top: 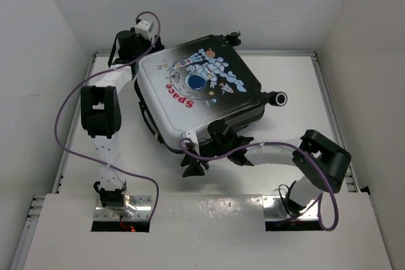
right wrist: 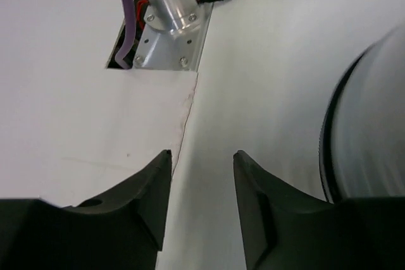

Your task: Pack the luggage

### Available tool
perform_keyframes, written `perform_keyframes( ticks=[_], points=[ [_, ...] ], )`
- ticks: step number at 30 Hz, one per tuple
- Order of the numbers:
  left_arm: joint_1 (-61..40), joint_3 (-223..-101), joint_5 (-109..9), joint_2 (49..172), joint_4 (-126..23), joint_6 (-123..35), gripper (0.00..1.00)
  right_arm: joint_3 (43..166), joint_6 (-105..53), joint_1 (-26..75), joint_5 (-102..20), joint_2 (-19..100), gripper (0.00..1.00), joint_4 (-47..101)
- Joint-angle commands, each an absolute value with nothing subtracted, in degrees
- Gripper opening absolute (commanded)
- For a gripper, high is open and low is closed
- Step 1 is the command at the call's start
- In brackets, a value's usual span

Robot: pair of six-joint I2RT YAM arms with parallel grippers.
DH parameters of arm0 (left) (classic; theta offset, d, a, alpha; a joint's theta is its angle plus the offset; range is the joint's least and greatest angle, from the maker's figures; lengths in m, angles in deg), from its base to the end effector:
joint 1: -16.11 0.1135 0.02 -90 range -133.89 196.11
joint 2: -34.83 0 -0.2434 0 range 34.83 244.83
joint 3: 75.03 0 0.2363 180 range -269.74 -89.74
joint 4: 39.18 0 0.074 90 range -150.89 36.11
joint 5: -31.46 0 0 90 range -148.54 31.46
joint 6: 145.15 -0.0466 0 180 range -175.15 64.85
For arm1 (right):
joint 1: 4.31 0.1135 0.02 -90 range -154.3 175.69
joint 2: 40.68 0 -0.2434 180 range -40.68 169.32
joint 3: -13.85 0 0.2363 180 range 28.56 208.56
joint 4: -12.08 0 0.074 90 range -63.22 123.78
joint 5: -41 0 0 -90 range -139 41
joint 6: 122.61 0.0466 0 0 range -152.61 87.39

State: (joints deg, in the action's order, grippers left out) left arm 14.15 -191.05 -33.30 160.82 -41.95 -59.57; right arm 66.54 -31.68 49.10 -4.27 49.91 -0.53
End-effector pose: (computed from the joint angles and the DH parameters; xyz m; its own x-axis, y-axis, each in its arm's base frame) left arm 0.5081 -0.0373 0.2439 -0.1853 0.0761 -0.9797 0.4623 0.8865 -0.0186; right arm 0.1560 0.2651 0.1660 -0.2700 -0.3444 -0.8992 -0.9455 -0.0819 0.3153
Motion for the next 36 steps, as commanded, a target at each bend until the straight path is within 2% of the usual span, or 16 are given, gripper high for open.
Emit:
perform_keyframes(
  ticks=[1, 4, 8, 13, 18, 19, 22, 23, 26, 27, 29, 32, 36],
  points=[
    [8.88, -186.24, -21.76, 145.69, -38.86, -39.07, 0.85, 74.96, -28.3, 46.92, -26.85, 52.75, 0.47, -12.68],
    [13.1, -184.49, -28.37, 140.41, -44.04, -36.0, 0.85, 77.07, -29.79, 47.46, -28.44, 53.54, 0.52, -11.71],
    [18.56, -173.62, -33.57, 127.07, -52.37, -30.99, 0.85, 82.14, -36.82, 47.2, -27.65, 57.04, 0.55, -11.71],
    [24.89, -159.19, -43.48, 111.93, -66.88, -24.92, 0.83, 91.74, -34.47, 46.23, -23.09, 63.99, 0.56, -10.22],
    [29.47, -144.88, -45.61, 101.02, -74.8, -23.59, 0.8, 90.44, -29.1, 46.32, -18.95, 59.97, 0.61, -14.26],
    [30.16, -143.1, -46.57, 100.23, -74.81, -22.81, 0.79, 89.83, -26.48, 46.06, -17.55, 56.21, 0.62, -14.78],
    [30.87, -139.57, -48.61, 102.14, -74.03, -22.19, 0.76, 87.8, -19.35, 41.33, -20.85, 49.87, 0.66, -12.52],
    [30.87, -139.57, -48.61, 106.24, -73.41, -22.8, 0.75, 88.06, -14.38, 38.61, -21.92, 48.81, 0.66, -11.29],
    [30.87, -144.82, -47.81, 113.9, -72.35, -26.47, 0.69, 88.33, -9.6, 31.92, -28.24, 42.67, 0.66, -1.62],
    [30.35, -146.5, -47.81, 116.37, -71.65, -27.54, 0.69, 87.89, -9.49, 26.16, -29.74, 41.95, 0.66, 1.27],
    [29.65, -151.07, -47.81, 122.61, -71.12, -29.39, 0.69, 87.19, -8.79, 22.26, -31.5, 39.67, 0.66, 5.4],
    [28.25, -154.94, -47.81, 128.4, -69.45, -32.11, 0.73, 89.45, -5.47, 10.59, -33.79, 41.05, 0.69, 10.05],
    [27.01, -157.23, -44.4, 134.22, -66.03, -34.22, 0.74, 97.36, 7.97, 0.63, -31.61, 52.18, 0.8, 11.58]
  ],
)
